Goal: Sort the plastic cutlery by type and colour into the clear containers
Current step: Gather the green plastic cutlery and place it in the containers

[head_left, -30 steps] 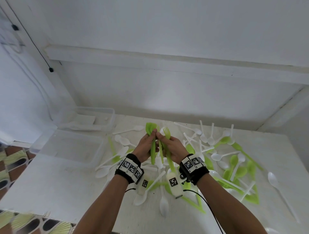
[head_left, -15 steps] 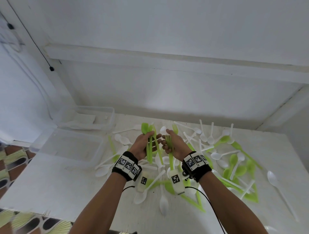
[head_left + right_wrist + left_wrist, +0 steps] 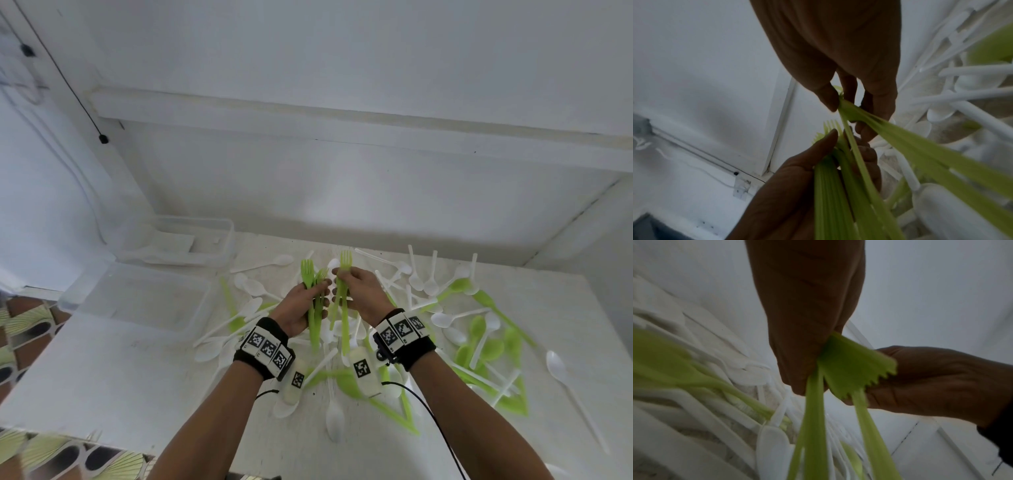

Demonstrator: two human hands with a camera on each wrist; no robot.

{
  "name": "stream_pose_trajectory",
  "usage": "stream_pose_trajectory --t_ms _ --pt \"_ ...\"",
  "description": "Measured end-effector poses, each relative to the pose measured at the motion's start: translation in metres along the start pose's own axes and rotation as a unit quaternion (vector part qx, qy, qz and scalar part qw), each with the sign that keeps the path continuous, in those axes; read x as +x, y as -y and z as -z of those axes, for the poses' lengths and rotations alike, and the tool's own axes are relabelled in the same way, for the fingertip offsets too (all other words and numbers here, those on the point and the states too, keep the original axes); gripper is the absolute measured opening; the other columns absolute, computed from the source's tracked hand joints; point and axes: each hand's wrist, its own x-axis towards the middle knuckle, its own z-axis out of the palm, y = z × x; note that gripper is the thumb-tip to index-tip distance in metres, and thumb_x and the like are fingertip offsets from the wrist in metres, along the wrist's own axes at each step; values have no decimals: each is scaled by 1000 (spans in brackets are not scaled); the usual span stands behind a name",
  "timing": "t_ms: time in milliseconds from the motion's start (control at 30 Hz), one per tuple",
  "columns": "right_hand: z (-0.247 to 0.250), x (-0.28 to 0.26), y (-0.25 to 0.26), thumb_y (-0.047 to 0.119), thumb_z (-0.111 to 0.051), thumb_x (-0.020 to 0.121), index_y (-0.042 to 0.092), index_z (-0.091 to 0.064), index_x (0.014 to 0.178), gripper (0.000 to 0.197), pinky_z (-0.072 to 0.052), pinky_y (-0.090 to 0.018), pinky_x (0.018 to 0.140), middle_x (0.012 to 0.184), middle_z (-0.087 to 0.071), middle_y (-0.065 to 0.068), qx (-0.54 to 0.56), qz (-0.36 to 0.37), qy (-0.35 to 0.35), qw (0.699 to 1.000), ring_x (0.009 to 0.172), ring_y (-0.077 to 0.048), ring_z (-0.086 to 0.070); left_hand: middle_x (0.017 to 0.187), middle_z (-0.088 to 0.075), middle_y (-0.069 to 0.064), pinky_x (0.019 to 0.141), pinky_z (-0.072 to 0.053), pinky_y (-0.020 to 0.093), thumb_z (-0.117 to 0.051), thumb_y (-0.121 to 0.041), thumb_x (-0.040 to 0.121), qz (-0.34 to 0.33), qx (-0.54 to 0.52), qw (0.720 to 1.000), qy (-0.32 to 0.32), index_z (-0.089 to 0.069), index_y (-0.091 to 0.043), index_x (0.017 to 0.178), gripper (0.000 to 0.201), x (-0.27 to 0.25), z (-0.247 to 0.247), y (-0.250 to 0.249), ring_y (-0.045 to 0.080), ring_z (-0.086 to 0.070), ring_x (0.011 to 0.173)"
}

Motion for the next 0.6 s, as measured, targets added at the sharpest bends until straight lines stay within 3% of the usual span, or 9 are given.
stream_pose_trajectory --t_ms 67,167,333,433,500,600 --pt "0 3 -7 20 -66 97 10 -73 108 16 -60 -34 68 92 -71 -13 -60 40 -14 997 78 -24 -69 80 -59 5 57 -50 28 -56 -13 102 -13 -16 1000 -9 -61 -5 106 10 1 -1 -1 14 -56 64" --pt "-1 3 -13 24 -68 95 16 -75 98 11 -57 -29 63 88 -75 -12 -121 89 -27 988 72 -18 -69 78 -60 4 65 -55 29 -52 -12 104 -24 -46 999 -8 -62 -2 112 16 2 0 -4 14 -57 66" --pt "-1 -2 -13 23 -69 96 0 -70 103 24 -45 -23 54 92 -75 -14 -43 52 28 997 63 -14 -60 76 -54 0 61 -46 29 -52 -19 104 -31 -64 997 -6 -59 -7 119 20 6 4 -8 11 -59 64" --pt "-2 -5 -14 27 -65 99 3 -71 98 25 -40 -24 54 91 -73 -11 -6 31 86 996 59 -10 -54 80 -60 7 60 -54 31 -49 -22 105 -36 -88 995 27 -60 -3 114 24 4 3 -10 16 -62 67" --pt "-3 -7 -13 29 -64 100 6 -69 93 24 -39 -24 53 89 -71 -8 5 13 106 994 58 -10 -51 85 -61 13 63 -57 33 -47 -24 105 -43 -96 993 57 -58 2 126 35 0 2 -10 19 -61 70" --pt "0 -6 -10 29 -64 99 6 -69 102 23 -39 -23 51 86 -67 -6 -22 -9 120 993 58 -11 -51 110 -68 19 76 -60 37 -50 -23 104 -34 -72 993 84 -54 2 135 40 -4 8 -10 28 -66 93"
